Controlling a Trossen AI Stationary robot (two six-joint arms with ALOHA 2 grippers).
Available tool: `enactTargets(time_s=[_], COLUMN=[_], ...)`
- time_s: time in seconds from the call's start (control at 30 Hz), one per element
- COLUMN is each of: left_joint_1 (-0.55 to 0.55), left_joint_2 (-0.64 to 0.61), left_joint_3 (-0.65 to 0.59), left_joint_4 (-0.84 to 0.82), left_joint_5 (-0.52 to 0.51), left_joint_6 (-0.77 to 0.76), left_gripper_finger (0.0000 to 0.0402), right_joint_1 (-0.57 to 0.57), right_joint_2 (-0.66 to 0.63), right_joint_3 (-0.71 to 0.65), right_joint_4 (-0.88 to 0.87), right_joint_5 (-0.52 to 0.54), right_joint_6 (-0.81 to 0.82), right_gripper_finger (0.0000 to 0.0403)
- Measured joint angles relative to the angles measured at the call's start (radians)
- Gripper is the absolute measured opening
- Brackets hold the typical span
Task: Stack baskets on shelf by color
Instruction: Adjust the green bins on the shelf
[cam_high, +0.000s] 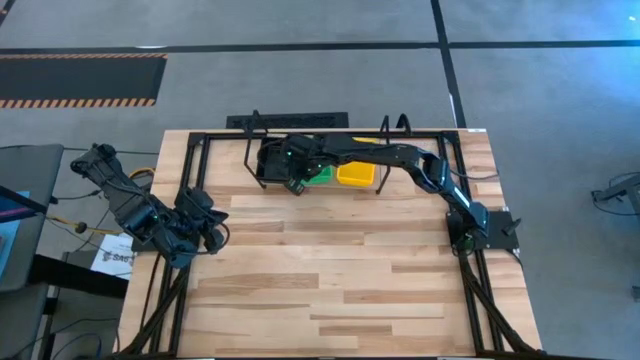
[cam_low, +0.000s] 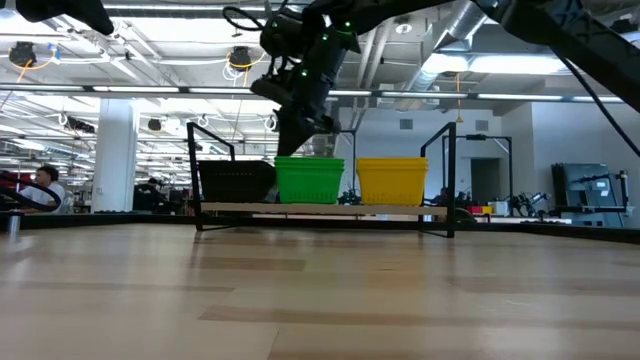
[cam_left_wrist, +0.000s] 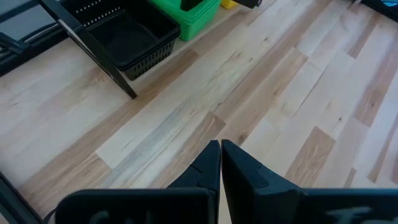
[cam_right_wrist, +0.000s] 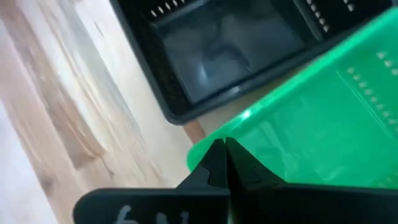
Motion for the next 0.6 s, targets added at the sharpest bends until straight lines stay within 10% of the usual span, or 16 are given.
enactTargets(time_s=[0.6], left_joint_1=[0.0], left_joint_2=[0.0], left_joint_3=[0.0], left_joint_4=[0.0], left_joint_5=[0.032], left_joint_6=[0.031], left_gripper_finger=[0.0], right_joint_1=[-0.09], right_joint_2=[0.0], right_joint_3=[0.0], right_joint_4=[0.006], right_joint_5=[0.022], right_joint_6=[0.018], right_gripper_finger=[0.0])
